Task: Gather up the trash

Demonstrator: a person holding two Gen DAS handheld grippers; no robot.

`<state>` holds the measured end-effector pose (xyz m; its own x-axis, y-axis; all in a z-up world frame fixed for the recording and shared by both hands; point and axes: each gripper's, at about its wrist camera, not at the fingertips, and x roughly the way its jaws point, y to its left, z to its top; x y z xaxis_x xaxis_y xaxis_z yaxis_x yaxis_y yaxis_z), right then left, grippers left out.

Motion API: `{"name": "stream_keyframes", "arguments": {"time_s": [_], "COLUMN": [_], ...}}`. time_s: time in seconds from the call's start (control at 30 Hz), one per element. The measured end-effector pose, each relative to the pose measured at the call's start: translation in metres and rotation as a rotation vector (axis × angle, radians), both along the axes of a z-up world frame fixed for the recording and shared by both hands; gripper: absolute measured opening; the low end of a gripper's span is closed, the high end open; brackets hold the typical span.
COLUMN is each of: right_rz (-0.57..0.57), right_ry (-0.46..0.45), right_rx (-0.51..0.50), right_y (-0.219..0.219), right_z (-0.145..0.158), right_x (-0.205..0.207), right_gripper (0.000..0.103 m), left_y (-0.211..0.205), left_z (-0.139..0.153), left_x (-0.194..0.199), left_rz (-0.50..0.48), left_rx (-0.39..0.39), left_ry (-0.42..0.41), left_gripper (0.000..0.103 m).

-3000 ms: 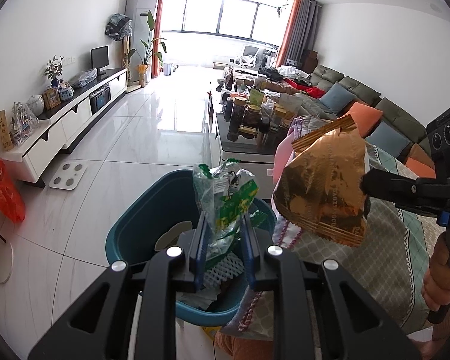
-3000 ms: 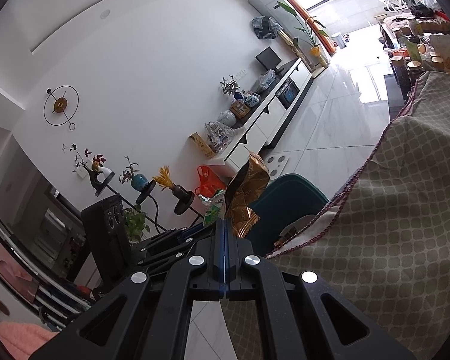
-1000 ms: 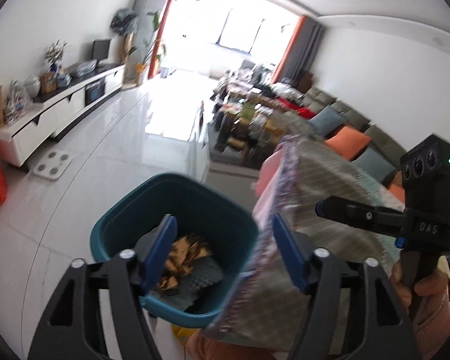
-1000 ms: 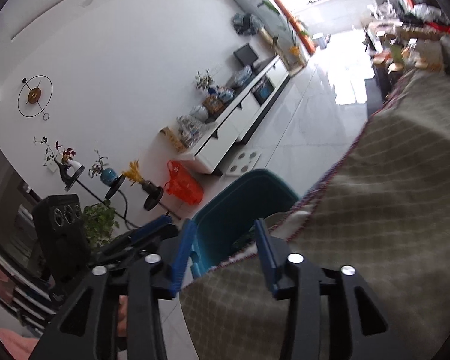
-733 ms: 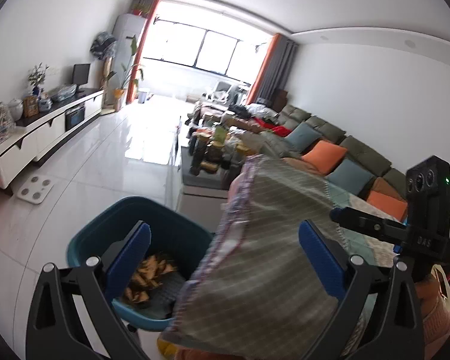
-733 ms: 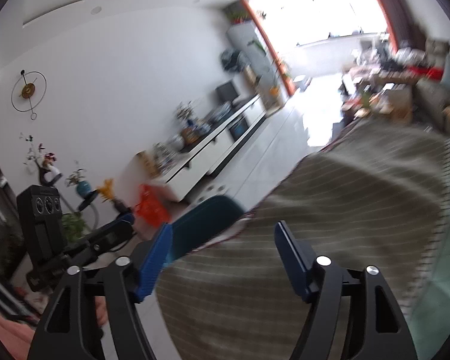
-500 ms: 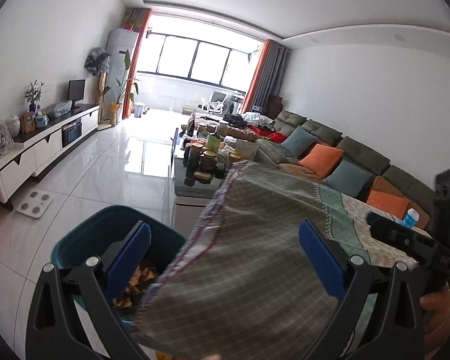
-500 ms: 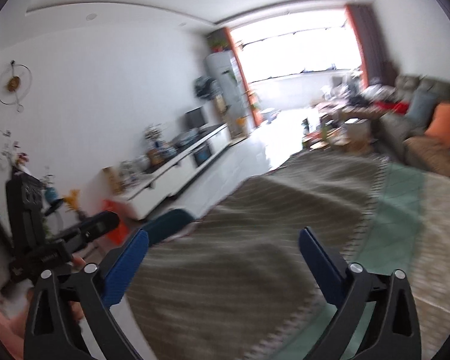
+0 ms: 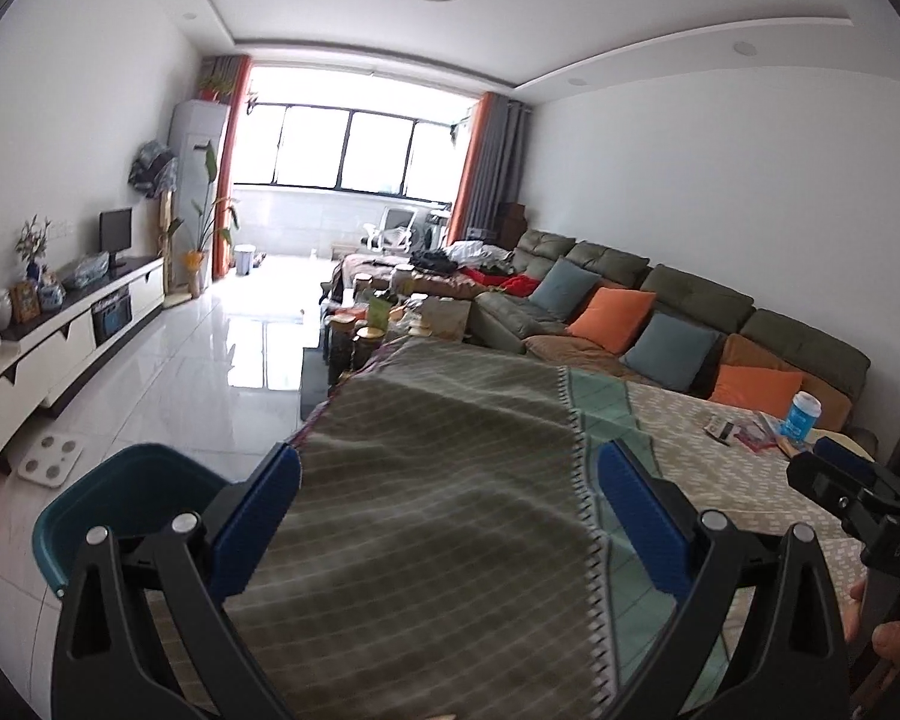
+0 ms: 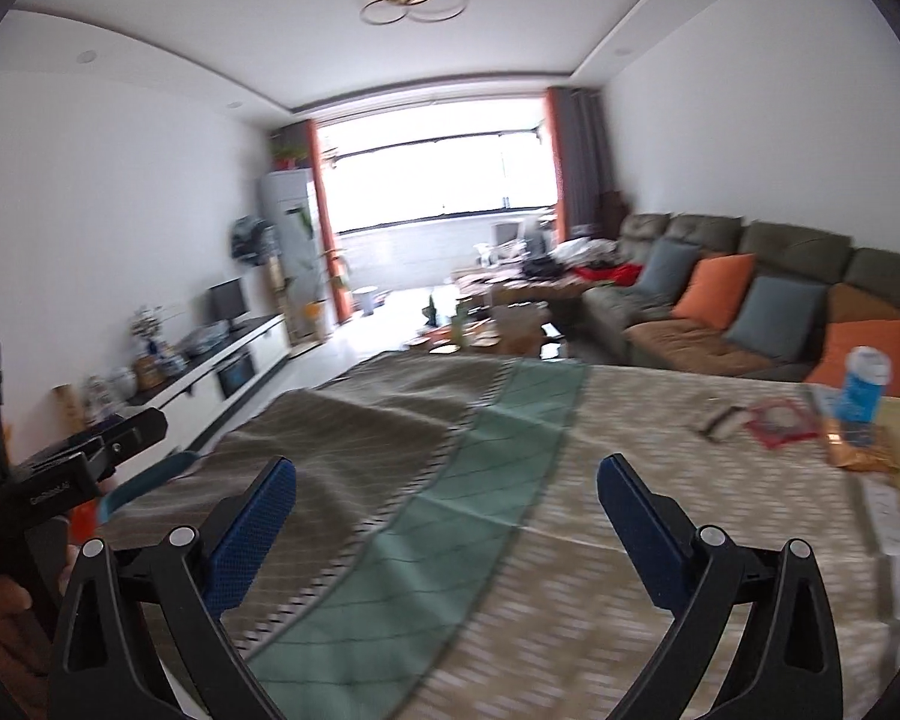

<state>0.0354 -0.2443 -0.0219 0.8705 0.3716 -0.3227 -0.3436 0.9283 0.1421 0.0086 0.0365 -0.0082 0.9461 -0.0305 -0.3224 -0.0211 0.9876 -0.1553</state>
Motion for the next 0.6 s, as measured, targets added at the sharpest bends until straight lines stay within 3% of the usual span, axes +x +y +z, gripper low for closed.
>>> {"name": "stream_keyframes", "arguments": {"time_s": [0.23,0.6], "right_rz": [-0.137,-0.236], "right_ry": [-0.058,-0.089], "right_rx": [-0.064,-0.037], "right_y": [-0.016,-0.041], "right_z": [0.001,0.004], "right_x": [-0.019,-0.034], "right_gripper": [0.100,0.100], "left_y": [-0.045,-0.076], "left_z": [0.004,0.007], "left_x": [0.005,0.003], "left_rz": [-0.041,-0.047], "left_rx": [0.057,0.101], "left_ry": [-0.044,-0.094], "left_gripper": [0.099,0.099]}}
